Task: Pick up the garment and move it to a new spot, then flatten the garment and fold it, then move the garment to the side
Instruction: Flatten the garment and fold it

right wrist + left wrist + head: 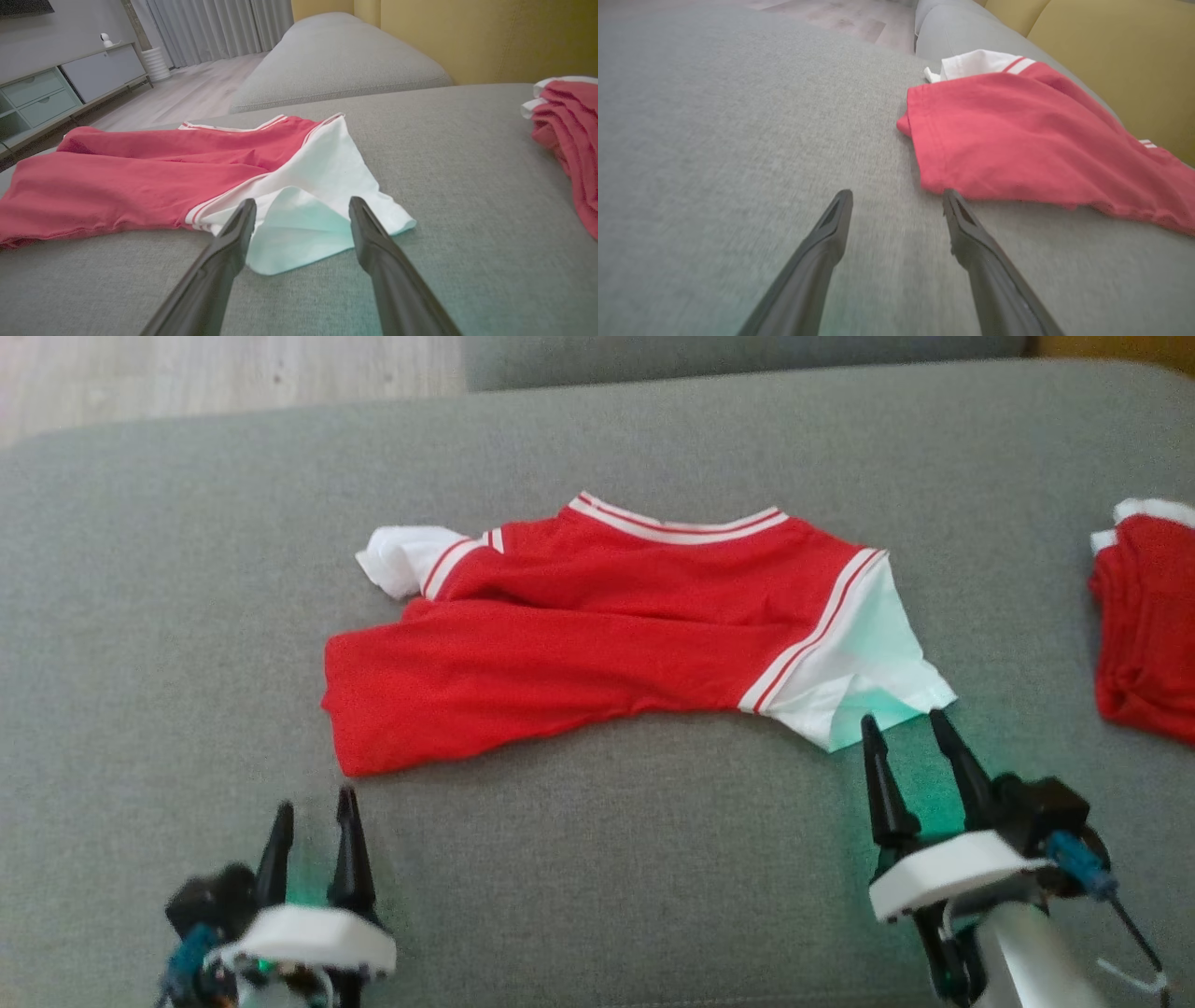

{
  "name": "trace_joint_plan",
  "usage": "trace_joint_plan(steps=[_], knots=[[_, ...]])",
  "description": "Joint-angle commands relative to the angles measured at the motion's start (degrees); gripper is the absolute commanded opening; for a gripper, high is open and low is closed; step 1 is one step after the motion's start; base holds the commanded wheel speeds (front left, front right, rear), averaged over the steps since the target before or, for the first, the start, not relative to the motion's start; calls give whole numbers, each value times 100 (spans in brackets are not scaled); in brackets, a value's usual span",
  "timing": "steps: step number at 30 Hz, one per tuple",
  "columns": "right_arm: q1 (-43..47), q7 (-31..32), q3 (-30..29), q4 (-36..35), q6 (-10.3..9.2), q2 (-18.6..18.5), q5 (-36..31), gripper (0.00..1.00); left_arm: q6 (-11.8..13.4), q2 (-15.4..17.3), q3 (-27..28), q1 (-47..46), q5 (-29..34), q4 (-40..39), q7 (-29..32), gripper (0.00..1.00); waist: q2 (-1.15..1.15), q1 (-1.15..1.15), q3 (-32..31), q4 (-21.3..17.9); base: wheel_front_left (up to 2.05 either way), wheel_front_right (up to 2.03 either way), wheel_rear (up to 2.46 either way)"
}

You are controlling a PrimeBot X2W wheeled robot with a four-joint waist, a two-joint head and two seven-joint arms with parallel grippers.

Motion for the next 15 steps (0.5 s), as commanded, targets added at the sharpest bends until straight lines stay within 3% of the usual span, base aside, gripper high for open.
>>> trace_joint_plan(steps=[1,15], knots=[[-288,-15,106,-182,-5,-29,-12,100,-21,25,131,-309,-99,-85,-29,100,0,0,164,-41,0,0,0],[-599,-15,58,-237,-5,-29,-62,100,-34,67,-306,-937,-897,479,-29,100,0,0,618,-267,0,0,0]])
